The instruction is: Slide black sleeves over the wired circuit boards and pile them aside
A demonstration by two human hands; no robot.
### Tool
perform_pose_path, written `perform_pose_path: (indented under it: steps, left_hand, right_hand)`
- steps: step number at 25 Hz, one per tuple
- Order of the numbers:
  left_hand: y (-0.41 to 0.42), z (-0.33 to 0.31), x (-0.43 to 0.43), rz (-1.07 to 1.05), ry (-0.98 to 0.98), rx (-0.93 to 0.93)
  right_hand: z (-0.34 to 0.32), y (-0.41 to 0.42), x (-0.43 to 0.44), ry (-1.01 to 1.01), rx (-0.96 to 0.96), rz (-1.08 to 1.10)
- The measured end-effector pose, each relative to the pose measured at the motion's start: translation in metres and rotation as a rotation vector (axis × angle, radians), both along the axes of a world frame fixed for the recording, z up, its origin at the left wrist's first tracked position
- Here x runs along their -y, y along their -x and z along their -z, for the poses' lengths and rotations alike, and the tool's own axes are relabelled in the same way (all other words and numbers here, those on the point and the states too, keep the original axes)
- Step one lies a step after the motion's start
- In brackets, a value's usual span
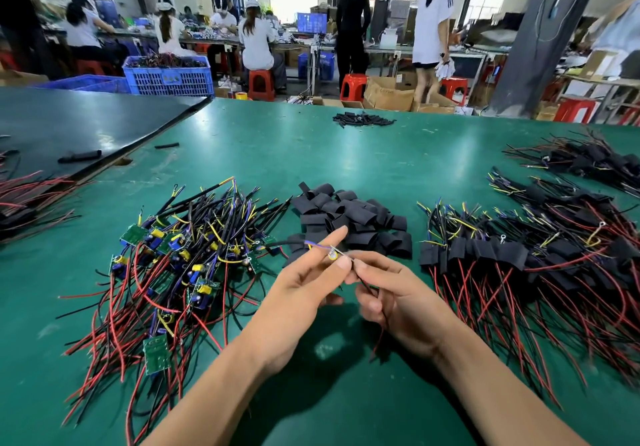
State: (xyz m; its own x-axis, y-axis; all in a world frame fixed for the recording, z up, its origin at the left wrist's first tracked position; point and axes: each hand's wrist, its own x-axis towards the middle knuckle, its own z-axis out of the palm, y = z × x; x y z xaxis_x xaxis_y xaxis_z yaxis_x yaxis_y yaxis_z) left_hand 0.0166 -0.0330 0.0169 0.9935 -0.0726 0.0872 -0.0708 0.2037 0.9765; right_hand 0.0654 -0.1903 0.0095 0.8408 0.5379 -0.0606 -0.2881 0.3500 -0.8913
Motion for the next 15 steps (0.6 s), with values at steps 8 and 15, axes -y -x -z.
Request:
perform_pose_path:
  steps: [8,15]
  left_hand:
    - [-0.004,-0.008,-0.017,-0.135,0.136,0.043]
    - [-0.008,-0.001,-0.022,-0.519,-0.383,0.232]
  right_hand:
    - [0.013,-0.001,-0.017,0.267,0.093,0.258]
    - [0.025,0.007,-0.025,0.944,0.973,0.174]
